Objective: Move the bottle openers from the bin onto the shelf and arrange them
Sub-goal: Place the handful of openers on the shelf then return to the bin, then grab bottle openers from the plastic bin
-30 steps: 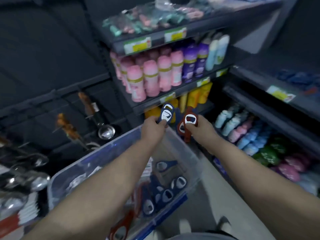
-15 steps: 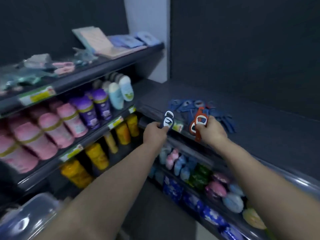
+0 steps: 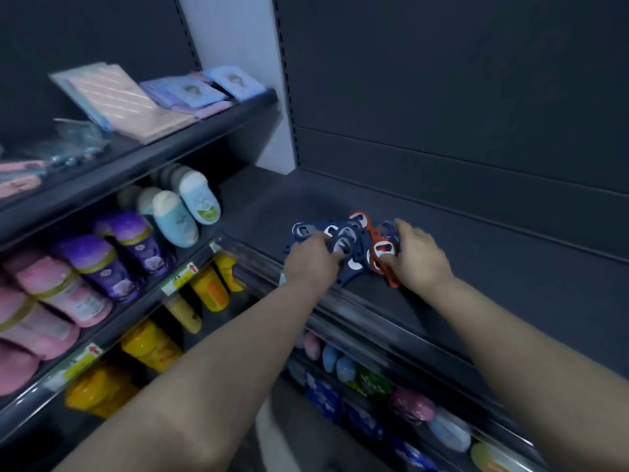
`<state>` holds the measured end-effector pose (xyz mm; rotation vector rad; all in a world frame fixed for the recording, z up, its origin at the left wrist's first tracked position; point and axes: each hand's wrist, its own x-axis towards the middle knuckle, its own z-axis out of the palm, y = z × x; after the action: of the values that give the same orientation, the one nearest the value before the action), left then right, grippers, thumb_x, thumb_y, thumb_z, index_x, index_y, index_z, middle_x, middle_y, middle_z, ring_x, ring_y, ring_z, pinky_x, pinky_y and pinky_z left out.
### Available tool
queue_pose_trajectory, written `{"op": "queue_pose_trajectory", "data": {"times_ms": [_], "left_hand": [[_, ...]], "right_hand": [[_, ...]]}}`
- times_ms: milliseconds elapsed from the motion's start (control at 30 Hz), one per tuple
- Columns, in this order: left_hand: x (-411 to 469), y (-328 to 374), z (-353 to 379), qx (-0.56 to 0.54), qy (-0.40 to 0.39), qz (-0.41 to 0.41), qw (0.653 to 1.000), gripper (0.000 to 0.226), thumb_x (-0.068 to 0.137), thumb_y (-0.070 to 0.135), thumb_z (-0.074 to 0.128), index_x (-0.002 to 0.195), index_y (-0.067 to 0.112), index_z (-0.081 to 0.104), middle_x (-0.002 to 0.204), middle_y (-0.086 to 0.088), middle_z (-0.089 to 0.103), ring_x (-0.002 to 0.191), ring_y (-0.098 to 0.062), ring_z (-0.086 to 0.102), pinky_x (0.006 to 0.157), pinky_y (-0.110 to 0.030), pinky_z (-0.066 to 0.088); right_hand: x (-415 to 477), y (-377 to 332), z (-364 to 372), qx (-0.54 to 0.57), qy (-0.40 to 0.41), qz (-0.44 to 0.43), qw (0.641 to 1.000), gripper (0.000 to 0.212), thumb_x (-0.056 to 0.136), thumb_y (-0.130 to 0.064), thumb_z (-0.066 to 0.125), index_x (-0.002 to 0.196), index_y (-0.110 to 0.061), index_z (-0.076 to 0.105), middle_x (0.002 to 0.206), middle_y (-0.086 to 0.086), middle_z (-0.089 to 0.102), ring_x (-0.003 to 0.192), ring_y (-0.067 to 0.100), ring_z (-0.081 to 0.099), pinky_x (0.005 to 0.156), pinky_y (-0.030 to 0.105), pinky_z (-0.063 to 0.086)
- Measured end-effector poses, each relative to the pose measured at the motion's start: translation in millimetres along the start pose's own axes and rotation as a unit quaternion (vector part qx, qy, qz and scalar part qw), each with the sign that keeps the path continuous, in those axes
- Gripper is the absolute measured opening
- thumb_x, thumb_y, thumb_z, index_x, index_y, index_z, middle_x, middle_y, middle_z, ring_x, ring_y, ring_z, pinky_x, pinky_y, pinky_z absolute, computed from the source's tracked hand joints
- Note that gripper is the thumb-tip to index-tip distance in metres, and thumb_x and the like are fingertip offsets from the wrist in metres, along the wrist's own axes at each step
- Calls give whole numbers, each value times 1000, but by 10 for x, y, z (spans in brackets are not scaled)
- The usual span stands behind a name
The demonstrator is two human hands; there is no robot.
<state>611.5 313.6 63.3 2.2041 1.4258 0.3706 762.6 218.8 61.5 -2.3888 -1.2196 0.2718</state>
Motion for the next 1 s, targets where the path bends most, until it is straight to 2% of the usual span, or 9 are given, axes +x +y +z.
{"op": "queue_pose_trajectory", "data": {"times_ms": [67,133,233,400,500,600,767,900,1000], "left_hand": [[89,-43,37,77,1,40,996,48,88,45,61,129,23,51,126,-5,58,120,-29,44,90,-40,43],[186,-84,64,136,12,71,988,49,90,49,57,133,26,48,132,-4,51,124,-28,39,92,-43,40],[363,-103,85,171,12,94,981,46,92,50,53,132,26,51,130,-6,50,125,-28,39,92,-43,40],[481,-99,67,111,24,97,989,37,95,38,51,127,20,55,127,-7,53,120,-28,44,89,-41,40],[342,-197,0,69,66,91,991,31,96,32,51,125,23,56,128,-3,54,120,-26,44,90,-40,40],[99,-369,-123,50,95,92,990,27,97,27,50,123,22,58,125,-4,56,118,-26,45,90,-41,44],[-628,-785,-336,44,147,7,988,27,91,15,50,116,18,61,116,-9,60,113,-30,50,90,-39,45],[-1537,-1309,-456,52,157,-94,982,26,90,17,51,114,20,61,115,-8,64,112,-31,53,89,-38,48],[-2274,-1761,-612,43,153,-194,968,24,91,19,49,113,22,60,114,-9,66,109,-32,57,85,-37,49]], "right_hand": [[-13,18,58,-94,35,-58,993,51,92,-37,53,140,-33,38,134,4,46,121,29,40,96,42,36],[-46,-7,117,-149,32,-112,982,41,96,-40,45,137,-37,43,137,-2,44,121,26,39,94,40,35],[25,-61,171,-180,-5,-107,978,41,100,-40,36,140,-38,37,143,-5,41,125,24,38,96,41,33],[202,-142,86,-191,-7,-48,980,36,99,-34,37,134,-31,47,144,0,42,125,28,37,96,41,33],[106,-263,91,-184,18,-86,979,35,99,-34,39,132,-26,50,144,1,42,128,28,35,98,43,32],[-57,-395,151,-182,11,-138,973,32,99,-28,41,127,-23,54,138,0,47,125,27,39,97,41,33],[-516,-684,346,-175,10,-280,944,28,96,-26,47,121,-21,58,123,3,58,115,29,48,89,41,40],[-1081,-1070,671,-135,-50,-372,917,30,98,-25,43,126,-24,56,127,1,56,117,25,47,87,38,39],[-1647,-1471,899,-107,-107,-444,883,32,100,-27,40,130,-25,51,131,-1,54,119,24,46,88,40,41]]}}
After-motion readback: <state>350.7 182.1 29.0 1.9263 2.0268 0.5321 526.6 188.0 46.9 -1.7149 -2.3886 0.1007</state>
